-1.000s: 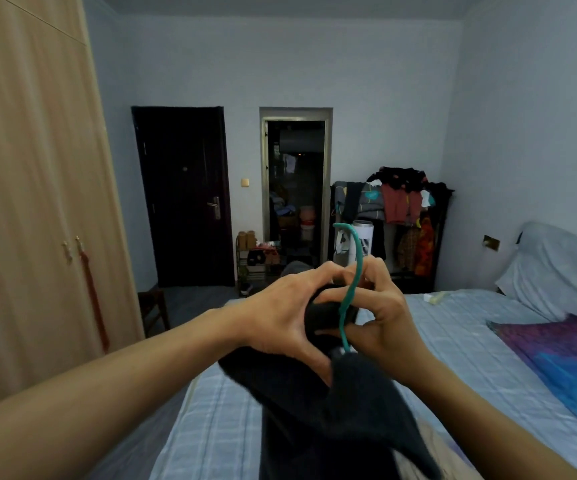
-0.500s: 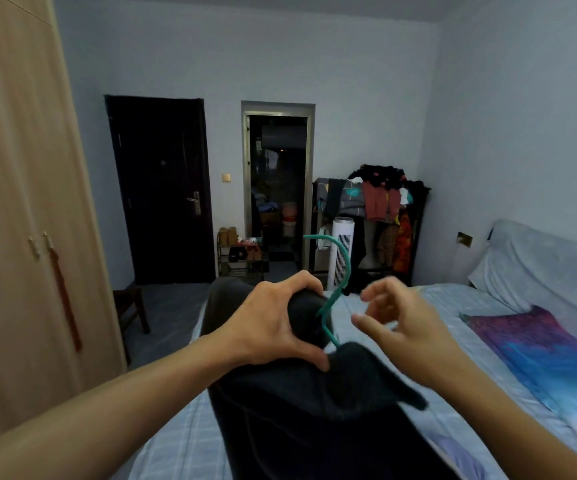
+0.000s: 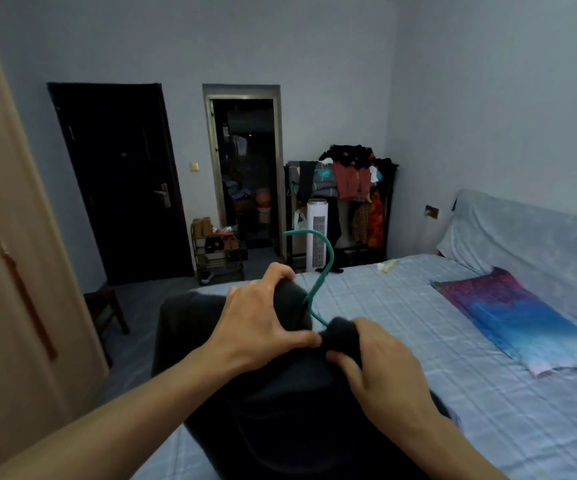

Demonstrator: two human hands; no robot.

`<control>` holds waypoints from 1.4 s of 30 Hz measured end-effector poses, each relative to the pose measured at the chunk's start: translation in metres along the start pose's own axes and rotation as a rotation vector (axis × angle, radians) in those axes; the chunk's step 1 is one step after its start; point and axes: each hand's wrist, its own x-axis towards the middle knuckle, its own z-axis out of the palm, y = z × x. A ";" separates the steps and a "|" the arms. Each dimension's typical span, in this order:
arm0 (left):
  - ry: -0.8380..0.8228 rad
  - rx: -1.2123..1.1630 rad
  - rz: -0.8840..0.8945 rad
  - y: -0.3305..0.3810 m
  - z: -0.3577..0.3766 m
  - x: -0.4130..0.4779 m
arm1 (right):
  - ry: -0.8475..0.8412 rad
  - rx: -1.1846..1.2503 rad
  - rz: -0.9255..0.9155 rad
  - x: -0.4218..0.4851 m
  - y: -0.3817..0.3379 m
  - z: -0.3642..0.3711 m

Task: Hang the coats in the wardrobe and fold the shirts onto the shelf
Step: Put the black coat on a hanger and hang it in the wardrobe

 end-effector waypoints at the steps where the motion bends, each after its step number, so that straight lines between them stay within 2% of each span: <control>1: -0.032 -0.040 -0.022 0.000 -0.004 -0.002 | 0.031 0.046 -0.008 0.002 0.003 0.002; 6: -0.199 -0.275 -0.082 -0.007 -0.035 -0.011 | 0.124 0.255 -0.108 0.019 0.009 -0.004; 11: -0.160 -0.158 0.085 -0.014 -0.059 -0.029 | 0.183 0.325 -0.229 0.021 -0.005 -0.017; 16: -0.280 -0.154 0.078 -0.039 -0.084 -0.046 | 0.225 0.342 -0.272 0.013 -0.023 -0.022; 21: -0.265 -0.085 0.056 -0.061 -0.083 -0.072 | 0.190 0.340 -0.283 0.004 -0.040 -0.019; 26: -0.077 -0.047 0.092 -0.067 -0.071 -0.095 | 0.139 0.322 -0.289 -0.005 -0.054 -0.017; 31: 0.175 0.020 0.174 -0.040 -0.095 -0.094 | 0.218 0.324 -0.351 0.001 -0.067 -0.042; 38: 0.332 0.271 0.239 0.032 -0.167 -0.082 | 0.331 0.391 -0.508 0.017 -0.089 -0.109; 42: 0.387 0.455 0.206 0.084 -0.205 -0.098 | 0.358 0.471 -0.586 0.011 -0.099 -0.142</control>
